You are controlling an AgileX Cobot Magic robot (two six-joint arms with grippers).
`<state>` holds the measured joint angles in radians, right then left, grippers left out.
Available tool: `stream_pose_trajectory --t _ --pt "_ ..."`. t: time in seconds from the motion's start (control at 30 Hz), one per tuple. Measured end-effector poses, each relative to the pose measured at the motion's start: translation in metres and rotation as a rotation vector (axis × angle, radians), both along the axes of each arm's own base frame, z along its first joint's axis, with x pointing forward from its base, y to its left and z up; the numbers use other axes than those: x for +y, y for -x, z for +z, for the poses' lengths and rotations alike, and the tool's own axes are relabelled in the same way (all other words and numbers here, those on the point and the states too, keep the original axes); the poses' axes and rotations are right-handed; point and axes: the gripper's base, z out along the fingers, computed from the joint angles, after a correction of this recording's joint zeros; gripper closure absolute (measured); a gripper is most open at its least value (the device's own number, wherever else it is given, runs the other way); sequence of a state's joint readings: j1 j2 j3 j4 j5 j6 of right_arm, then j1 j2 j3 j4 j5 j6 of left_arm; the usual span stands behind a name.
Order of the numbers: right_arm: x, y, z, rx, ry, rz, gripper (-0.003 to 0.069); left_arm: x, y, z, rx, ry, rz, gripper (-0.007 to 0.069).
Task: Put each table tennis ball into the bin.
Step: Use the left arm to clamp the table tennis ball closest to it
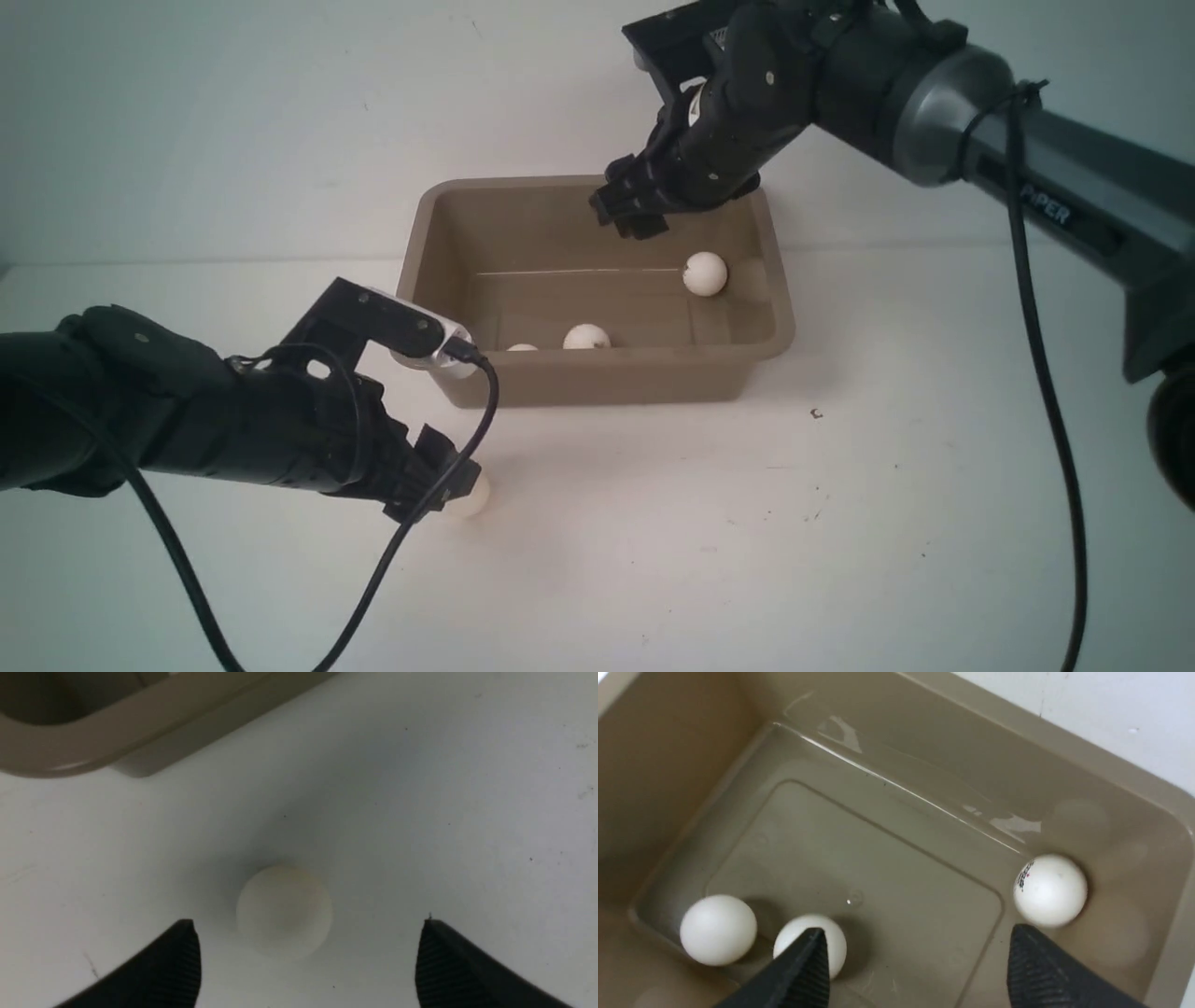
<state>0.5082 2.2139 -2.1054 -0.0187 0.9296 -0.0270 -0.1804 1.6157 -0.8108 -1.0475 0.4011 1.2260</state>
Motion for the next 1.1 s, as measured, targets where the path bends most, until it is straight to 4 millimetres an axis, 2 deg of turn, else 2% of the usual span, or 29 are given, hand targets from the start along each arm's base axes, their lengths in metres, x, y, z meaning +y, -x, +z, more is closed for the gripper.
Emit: stream_pose_trajectory --t 0.37,0.6,0.9,1.1 --pt "-0.002 0.004 0.004 0.026 0.014 -0.002 0.019 -0.006 -0.024 -0.018 0.037 0.005 -0.015 0.0069" --pt "-0.01 0.017 0.041 -0.028 -0.003 -0.003 0.019 -0.007 -0.03 -0.034 0.079 -0.002 -0.016 0.0069" --pt "-0.02 0.027 0.069 -0.083 0.025 -0.01 0.019 -0.007 -0.031 -0.038 0.09 -0.004 -0.016 0.0069" --pt "-0.036 0.033 0.087 -0.106 0.052 -0.035 0.019 -0.009 -0.032 -0.05 0.137 0.014 -0.01 0.0073"
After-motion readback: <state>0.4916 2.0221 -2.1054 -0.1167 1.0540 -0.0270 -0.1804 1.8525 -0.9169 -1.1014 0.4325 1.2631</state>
